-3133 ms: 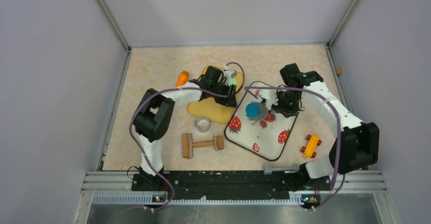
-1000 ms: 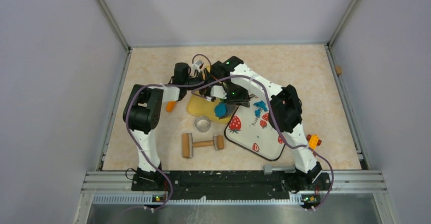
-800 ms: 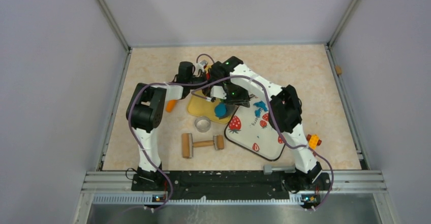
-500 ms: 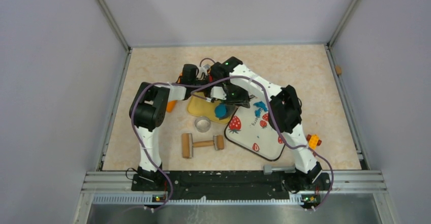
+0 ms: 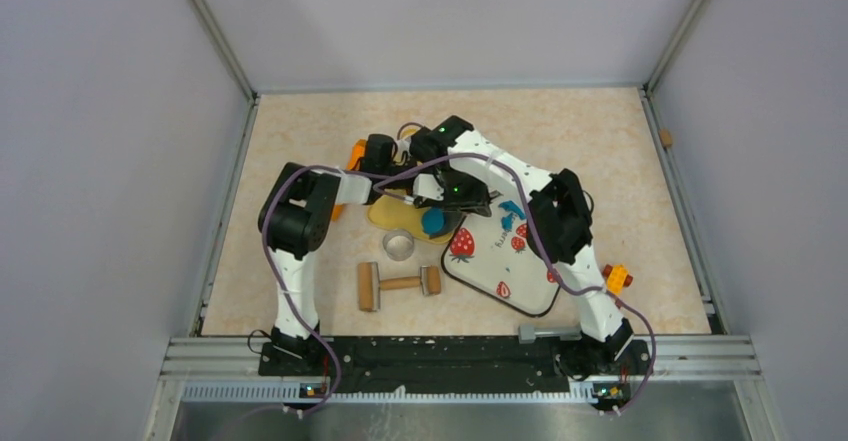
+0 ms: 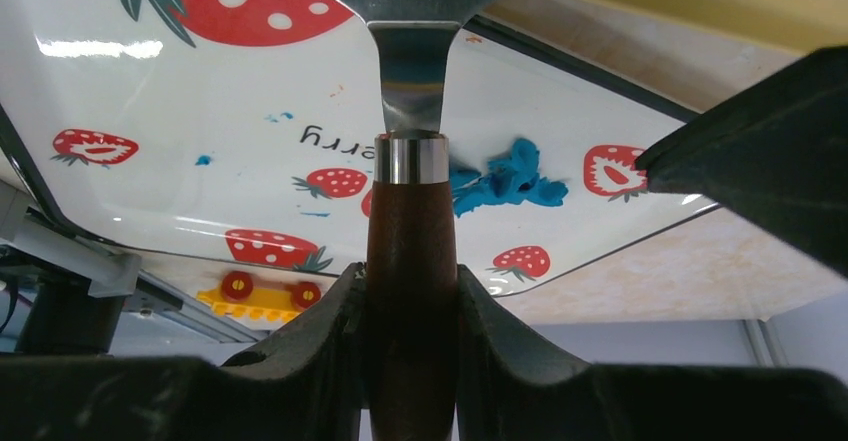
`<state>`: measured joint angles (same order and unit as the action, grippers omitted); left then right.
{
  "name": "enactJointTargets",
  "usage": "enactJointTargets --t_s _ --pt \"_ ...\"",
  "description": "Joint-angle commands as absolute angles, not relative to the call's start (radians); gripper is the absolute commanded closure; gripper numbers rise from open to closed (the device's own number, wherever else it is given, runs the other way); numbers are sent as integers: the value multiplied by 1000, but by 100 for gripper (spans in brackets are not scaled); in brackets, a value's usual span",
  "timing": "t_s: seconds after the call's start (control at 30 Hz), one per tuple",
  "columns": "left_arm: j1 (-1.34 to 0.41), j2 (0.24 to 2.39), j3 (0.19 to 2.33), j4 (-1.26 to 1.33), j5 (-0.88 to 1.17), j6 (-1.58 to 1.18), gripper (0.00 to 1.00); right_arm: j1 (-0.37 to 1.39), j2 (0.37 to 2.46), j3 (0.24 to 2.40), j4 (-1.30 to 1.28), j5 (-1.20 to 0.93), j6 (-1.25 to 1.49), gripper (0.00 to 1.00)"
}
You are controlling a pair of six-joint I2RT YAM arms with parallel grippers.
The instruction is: Roll out the dumpling wrappers from the dough
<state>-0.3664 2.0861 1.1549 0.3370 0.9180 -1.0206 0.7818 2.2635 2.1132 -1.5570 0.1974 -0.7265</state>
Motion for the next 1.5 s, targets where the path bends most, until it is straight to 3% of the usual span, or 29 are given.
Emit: enactJointTargets --t_s 0.0,0.1,0.33,0.53,0.83,1.13,1.47 --pt "-342 2007 1062 506 930 -1127 29 787 2215 2092 -1502 261 -643 100" --pt "-329 1968 988 688 891 -1226 28 788 2210 2079 -1501 284 -627 100" --pt "-289 1835 873 811 803 -1248 26 787 2176 2032 -1499 284 -621 100" --pt "-248 1799 892 628 847 -1161 27 784 2178 2034 -1497 271 -627 100" --pt "-173 1750 887 514 789 -1079 37 808 2163 2048 -1504 337 -658 100" --pt "-37 1647 822 394 714 -996 37 885 2149 2004 -1505 496 -749 100" --pt "-6 1615 796 370 738 -989 35 891 2205 2197 -1503 480 -796 100"
